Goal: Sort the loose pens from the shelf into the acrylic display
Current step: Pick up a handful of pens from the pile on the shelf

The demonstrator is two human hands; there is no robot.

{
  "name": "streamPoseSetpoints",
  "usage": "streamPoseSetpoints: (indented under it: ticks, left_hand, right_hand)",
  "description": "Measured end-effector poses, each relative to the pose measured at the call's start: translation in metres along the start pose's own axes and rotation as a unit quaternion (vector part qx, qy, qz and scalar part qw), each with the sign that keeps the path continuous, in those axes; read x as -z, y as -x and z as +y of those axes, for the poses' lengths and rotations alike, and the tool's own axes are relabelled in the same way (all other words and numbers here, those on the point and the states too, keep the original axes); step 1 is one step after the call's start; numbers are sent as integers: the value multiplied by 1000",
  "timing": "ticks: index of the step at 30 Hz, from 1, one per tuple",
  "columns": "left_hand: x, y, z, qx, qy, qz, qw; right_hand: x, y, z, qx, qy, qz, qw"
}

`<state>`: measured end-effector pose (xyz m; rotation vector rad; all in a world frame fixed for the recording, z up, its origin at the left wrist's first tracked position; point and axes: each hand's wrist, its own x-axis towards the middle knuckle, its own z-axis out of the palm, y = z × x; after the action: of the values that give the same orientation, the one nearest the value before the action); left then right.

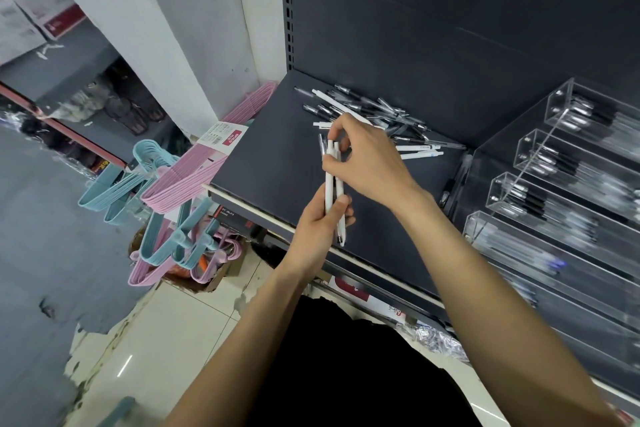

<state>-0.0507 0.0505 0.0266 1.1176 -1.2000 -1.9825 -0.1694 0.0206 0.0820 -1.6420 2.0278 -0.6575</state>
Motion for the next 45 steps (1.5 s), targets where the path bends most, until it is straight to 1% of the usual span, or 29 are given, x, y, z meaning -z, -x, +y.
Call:
streamPoseSetpoints:
  ticks: [4, 6, 8, 10, 12, 15, 16, 17, 19, 21, 22, 24, 27, 30, 32, 36, 39, 42, 45]
  left_hand:
    - [-3, 0, -5, -13, -41, -6, 999]
    - [-6, 1, -5, -19, -49, -13, 999]
    - [-9, 2, -5, -5, -44, -1, 999]
    - [-12, 1, -5, 44, 9, 27, 999]
    - [-13, -2, -5, 75, 100, 37, 991]
    - [-12, -4, -7, 73, 137, 46, 987]
    - [-11, -4, -6, 74, 152, 51, 984]
    - [-8, -5, -6, 72, 176, 57, 980]
    - [-1, -7, -4, 58, 237, 73, 967]
    - [6, -8, -3, 51, 286, 78, 954]
    - [7, -8, -2, 51, 303, 74, 949]
    - [4, -7, 0, 52, 324, 53, 943]
    - [-10, -10, 5, 47, 349, 23, 936]
    - [-27, -14, 9, 48, 349, -6, 936]
    - [-38, -14, 10, 63, 348, -31, 935]
    - [-66, -7, 6, 78, 315, -63, 944]
    - [-90, 2, -2, 75, 287, -80, 952]
    - [-116, 11, -13, 52, 248, -98, 962]
    - [-148, 23, -26, 27, 185, -105, 977]
  right_hand:
    - [2, 5, -2, -23, 30, -8, 999]
    - [2, 7, -1, -47, 27, -2, 999]
    - [3, 7, 1, -66, 15, 5, 998]
    - [6, 8, 2, -76, -3, -6, 997]
    - [8, 10, 3, -80, -37, -17, 996]
    - [13, 13, 7, -76, -55, -18, 995]
    - [17, 15, 10, -80, -71, -7, 994]
    - [23, 17, 14, -90, -111, 11, 990]
    - [36, 25, 23, -109, -240, 73, 962]
    - [44, 35, 30, -115, -350, 141, 919]
    - [43, 41, 31, -117, -382, 168, 901]
    - [27, 51, 30, -124, -412, 196, 881]
    - [-10, 68, 26, -142, -400, 219, 878]
    - [-31, 86, 26, -139, -304, 262, 905]
    - [-33, 96, 30, -141, -242, 294, 914]
    - [-25, 115, 45, -144, -168, 355, 908]
    - [-15, 132, 58, -148, -169, 370, 901]
    - [-1, 151, 75, -152, -188, 360, 901]
    - [18, 175, 94, -154, -266, 333, 891]
